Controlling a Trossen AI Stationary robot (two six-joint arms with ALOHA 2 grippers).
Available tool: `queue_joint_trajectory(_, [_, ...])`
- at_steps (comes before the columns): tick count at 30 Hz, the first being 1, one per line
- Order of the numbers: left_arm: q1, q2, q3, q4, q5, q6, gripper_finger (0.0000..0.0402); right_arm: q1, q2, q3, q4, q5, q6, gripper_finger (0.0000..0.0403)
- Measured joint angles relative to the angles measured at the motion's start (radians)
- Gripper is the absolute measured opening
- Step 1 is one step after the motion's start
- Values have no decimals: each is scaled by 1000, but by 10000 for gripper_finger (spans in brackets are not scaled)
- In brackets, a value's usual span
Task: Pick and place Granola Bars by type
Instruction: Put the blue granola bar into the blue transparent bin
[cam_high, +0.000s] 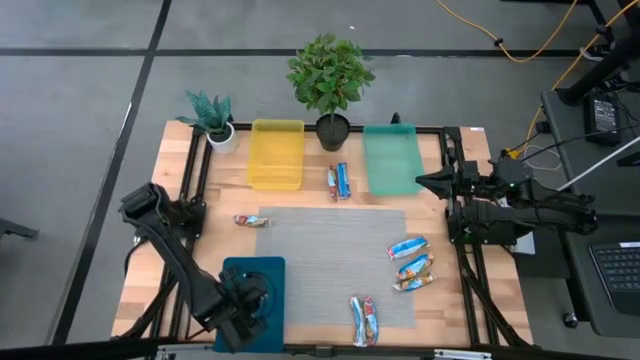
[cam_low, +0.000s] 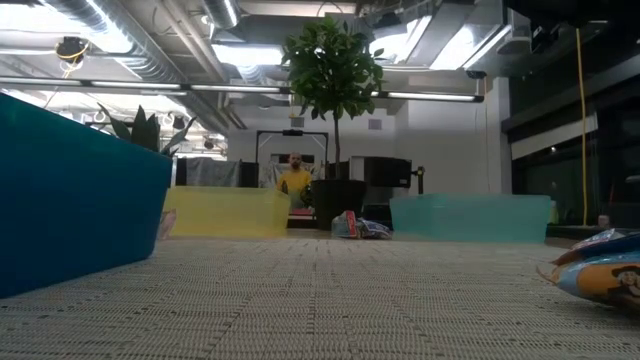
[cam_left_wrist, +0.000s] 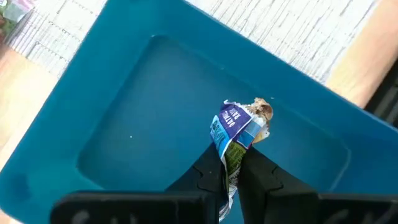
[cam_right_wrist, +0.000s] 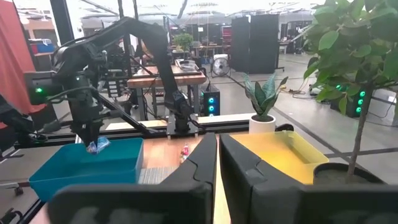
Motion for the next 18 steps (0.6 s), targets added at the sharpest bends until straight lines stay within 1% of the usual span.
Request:
queue_joint_trajectory(9, [34, 17, -2, 21, 0, 109, 25, 0, 0, 0, 0, -1, 1, 23])
queue_joint_trajectory(12, [44, 17, -3, 19, 2, 139, 35, 0, 0, 0, 0, -1, 1, 23])
queue_joint_trajectory(18, [56, 17, -3, 19, 3, 150, 61, 0, 0, 0, 0, -2, 1, 23])
